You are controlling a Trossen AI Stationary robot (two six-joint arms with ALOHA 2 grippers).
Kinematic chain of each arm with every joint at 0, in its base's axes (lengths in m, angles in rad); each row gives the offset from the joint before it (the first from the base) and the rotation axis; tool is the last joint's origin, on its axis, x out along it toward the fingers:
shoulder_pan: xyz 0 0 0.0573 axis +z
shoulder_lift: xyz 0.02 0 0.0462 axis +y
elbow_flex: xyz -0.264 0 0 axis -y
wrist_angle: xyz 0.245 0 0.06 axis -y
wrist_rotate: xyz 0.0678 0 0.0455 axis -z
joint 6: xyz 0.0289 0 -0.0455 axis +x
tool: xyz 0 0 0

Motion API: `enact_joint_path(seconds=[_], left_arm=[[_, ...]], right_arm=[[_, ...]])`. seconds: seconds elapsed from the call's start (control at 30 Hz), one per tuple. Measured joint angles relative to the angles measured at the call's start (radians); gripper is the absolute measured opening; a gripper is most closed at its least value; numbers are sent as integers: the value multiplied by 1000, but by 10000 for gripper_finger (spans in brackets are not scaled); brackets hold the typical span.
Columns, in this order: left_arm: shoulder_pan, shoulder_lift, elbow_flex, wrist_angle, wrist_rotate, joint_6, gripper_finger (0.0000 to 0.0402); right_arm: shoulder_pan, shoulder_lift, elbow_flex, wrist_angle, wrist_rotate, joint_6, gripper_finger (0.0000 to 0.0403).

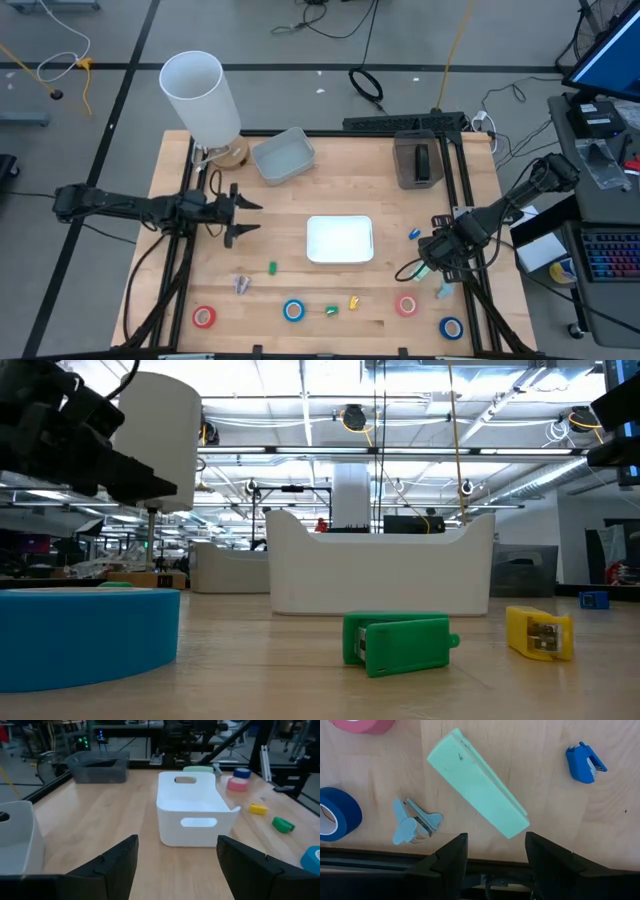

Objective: Pick and place Stapler, Stapler remover, tape
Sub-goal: Put the light green stapler into the black bin

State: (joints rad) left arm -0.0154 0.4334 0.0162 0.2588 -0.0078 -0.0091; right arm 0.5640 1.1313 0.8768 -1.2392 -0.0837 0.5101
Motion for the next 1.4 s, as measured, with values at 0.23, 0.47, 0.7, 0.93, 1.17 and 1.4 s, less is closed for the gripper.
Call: enact_joint_path(seconds=[0.23, 0.47, 0.7, 0.93, 1.17, 1.4], left_arm=[[-67, -179, 0, -132, -90, 26, 269], [-100, -330, 2, -232, -105, 24, 269], [-124, -361, 2, -237, -104, 32, 269], [-131, -361, 2, -239, -106, 31, 269], [-131, -361, 2, -239, -120, 24, 269], [-131, -361, 2, -239, -121, 23, 269]], right_arm=[[0, 16, 0, 20, 0, -39, 194], [0, 102, 0, 34, -36, -147, 194], [0, 160, -42, 56, -74, -227, 194], [-1, 158, -114, 83, -36, -244, 194], [-1, 158, -118, 83, 7, -235, 194], [-1, 158, -118, 84, 5, -169, 194]])
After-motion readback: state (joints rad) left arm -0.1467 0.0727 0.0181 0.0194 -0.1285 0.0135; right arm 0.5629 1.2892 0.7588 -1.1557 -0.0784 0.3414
